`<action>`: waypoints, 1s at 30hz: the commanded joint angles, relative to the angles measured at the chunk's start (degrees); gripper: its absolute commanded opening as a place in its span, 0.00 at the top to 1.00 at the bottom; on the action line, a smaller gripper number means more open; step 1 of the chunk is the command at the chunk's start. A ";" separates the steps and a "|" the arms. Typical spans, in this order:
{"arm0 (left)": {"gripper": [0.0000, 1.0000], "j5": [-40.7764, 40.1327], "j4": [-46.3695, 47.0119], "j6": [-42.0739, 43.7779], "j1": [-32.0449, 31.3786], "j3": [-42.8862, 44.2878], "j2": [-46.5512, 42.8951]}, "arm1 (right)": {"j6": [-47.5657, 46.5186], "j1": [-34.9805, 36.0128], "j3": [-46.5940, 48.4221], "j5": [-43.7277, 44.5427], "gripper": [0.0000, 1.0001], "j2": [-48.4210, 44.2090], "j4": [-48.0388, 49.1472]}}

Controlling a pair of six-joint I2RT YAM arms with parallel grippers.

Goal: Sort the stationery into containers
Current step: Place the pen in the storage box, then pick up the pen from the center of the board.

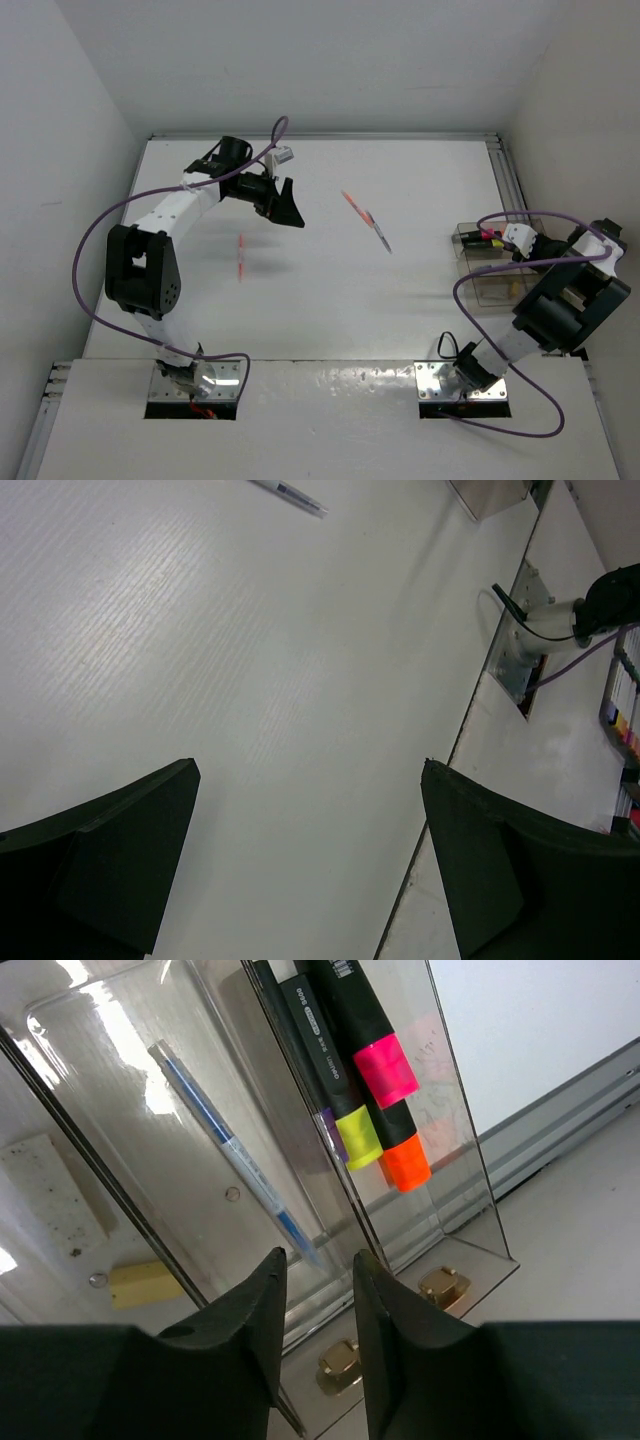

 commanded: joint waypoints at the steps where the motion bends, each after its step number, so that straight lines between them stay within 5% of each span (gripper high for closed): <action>1: 0.00 1.00 0.29 0.92 0.99 1.06 0.12 | -49.71 0.11 0.10 -2.60 0.67 -0.05 -0.22; 6: 0.00 -7.33 0.04 -2.24 2.40 2.28 -1.02 | -48.05 0.54 -0.78 -5.14 0.62 -2.77 -2.23; 11: 0.00 -21.92 0.37 -4.50 6.26 0.47 -4.88 | -33.04 2.38 -1.65 -13.47 0.62 -9.79 -9.08; 13: 0.00 -33.58 0.57 -7.49 7.23 -1.83 -6.56 | -18.07 3.87 -2.18 -16.91 0.61 -15.32 -10.93; 19: 0.12 -46.70 -3.66 -8.22 7.41 -6.22 -3.14 | 15.53 11.07 -6.39 -21.49 0.49 -27.10 -7.61; 20: 0.12 -47.77 -3.31 -8.57 7.33 -7.11 -2.87 | 29.25 12.14 -7.19 -21.58 0.46 -28.69 -5.16; 26: 0.21 -49.54 -1.73 -11.29 7.32 -10.54 1.17 | 75.94 20.14 -12.90 -15.37 0.42 -37.93 14.35; 30: 0.27 -48.40 -0.85 -13.05 7.15 -10.54 4.68 | 94.31 26.53 -11.26 -10.09 0.46 -38.82 21.06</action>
